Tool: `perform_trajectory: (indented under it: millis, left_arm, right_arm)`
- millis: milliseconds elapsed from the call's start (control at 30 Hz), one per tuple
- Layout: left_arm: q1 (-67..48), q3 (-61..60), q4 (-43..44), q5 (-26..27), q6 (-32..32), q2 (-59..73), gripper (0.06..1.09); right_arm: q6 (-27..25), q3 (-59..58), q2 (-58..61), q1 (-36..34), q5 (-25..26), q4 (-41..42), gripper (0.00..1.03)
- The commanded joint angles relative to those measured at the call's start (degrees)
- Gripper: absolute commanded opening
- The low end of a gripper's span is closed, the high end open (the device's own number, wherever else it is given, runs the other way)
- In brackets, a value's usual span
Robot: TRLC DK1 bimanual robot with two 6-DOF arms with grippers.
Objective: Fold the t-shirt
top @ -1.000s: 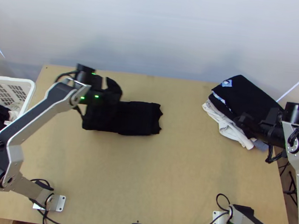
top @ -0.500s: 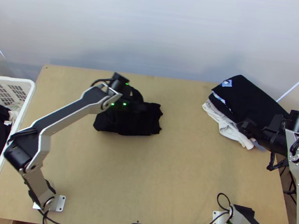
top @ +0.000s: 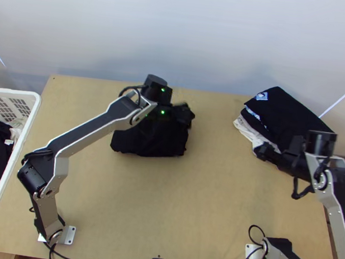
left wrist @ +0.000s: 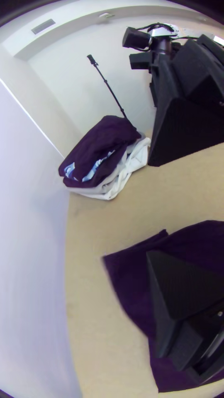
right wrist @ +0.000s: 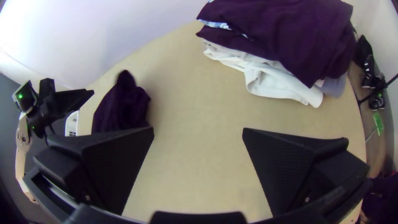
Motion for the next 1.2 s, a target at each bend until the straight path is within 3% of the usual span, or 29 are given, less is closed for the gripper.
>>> perform_trajectory:
  millis: [0, 167, 333, 400, 533, 800, 1167]
  left_arm:
    - [7.2, 1.0, -8.2, 1.0, 8.0, -3.6, 1.04]
    - [16.2, -4.4, -9.8, 1.6, 11.2, -11.1, 1.04]
    - [24.2, -9.6, -12.7, 1.4, 16.7, -16.2, 1.04]
    - [25.8, -11.3, -12.9, -0.9, 19.4, -18.2, 1.04]
    - [28.4, -11.3, -14.9, -3.3, 20.3, -22.0, 1.04]
    - [34.2, -11.4, -19.7, -5.0, 21.8, -26.0, 1.04]
    - [34.6, -10.9, -22.4, -7.7, 21.6, -27.8, 1.04]
  right_arm:
    - [6.2, -3.2, 4.7, 10.8, -2.5, 9.3, 0.99]
    - [7.0, 1.2, 14.7, 16.2, -5.4, 13.0, 0.99]
    - [8.4, 7.2, 28.8, 17.8, -15.1, 17.4, 0.99]
    - [9.6, 10.2, 34.3, 17.5, -21.4, 18.8, 0.99]
    - [11.4, 13.0, 43.2, 16.2, -28.6, 23.5, 0.99]
    - [11.4, 17.4, 54.8, 16.6, -29.1, 29.7, 0.99]
    - [10.4, 19.3, 59.2, 18.5, -29.0, 31.4, 0.99]
